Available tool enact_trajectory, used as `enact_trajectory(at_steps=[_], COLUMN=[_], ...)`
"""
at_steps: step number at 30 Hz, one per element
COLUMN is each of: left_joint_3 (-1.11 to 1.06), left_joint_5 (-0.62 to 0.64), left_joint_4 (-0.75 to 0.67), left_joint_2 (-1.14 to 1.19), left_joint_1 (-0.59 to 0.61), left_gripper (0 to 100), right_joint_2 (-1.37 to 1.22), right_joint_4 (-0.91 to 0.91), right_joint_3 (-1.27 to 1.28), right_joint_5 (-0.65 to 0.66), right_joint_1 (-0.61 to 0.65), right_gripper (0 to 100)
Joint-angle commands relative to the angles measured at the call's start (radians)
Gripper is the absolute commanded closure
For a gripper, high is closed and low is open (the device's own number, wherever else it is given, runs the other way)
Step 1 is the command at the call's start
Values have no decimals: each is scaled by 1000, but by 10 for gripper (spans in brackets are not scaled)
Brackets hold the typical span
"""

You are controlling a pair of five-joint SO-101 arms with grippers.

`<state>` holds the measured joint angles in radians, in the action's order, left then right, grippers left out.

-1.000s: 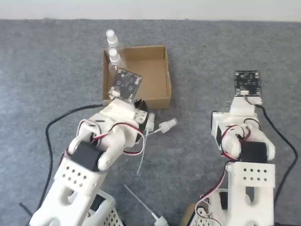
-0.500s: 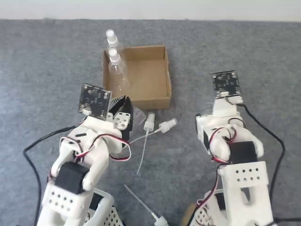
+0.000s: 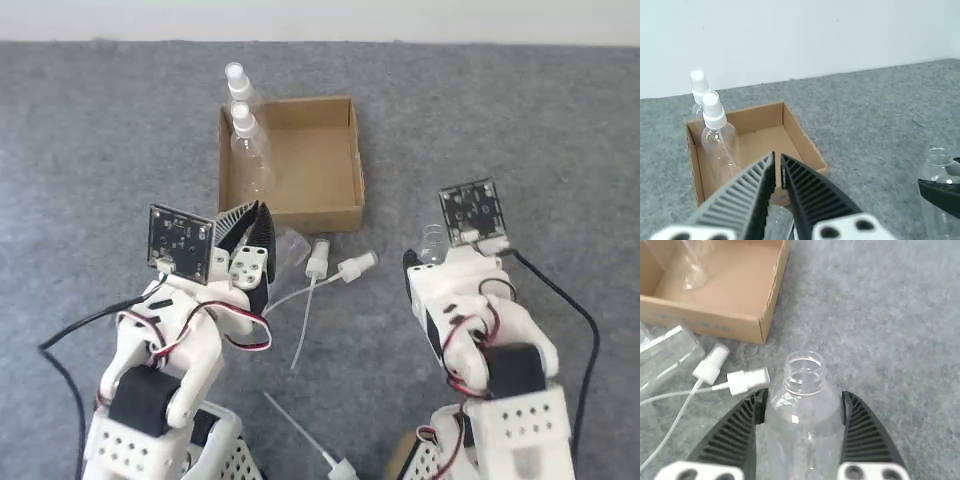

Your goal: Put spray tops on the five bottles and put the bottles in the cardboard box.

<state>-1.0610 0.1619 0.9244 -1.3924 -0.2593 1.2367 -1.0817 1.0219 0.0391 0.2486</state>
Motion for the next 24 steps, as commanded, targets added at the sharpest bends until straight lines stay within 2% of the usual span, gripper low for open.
enact_trajectory(at_steps=[1,8,16,24], left_joint_3=[10,12,12,33], left_joint_5=[12,58,63,118], left_joint_4=[-28,-29,-35,-213], left_joint_2=[-34,-112,-238,-319], left_joint_1=[28,83,127,120], left_gripper=[989,989,989,989], right_joint_2=[107,183,278,407], right_joint_4=[25,65,116,114], right_joint_3=[9,86,167,226], right_joint_5=[6,86,97,97], right_joint_1=[31,102,104,104], right_gripper=[923,923,923,923])
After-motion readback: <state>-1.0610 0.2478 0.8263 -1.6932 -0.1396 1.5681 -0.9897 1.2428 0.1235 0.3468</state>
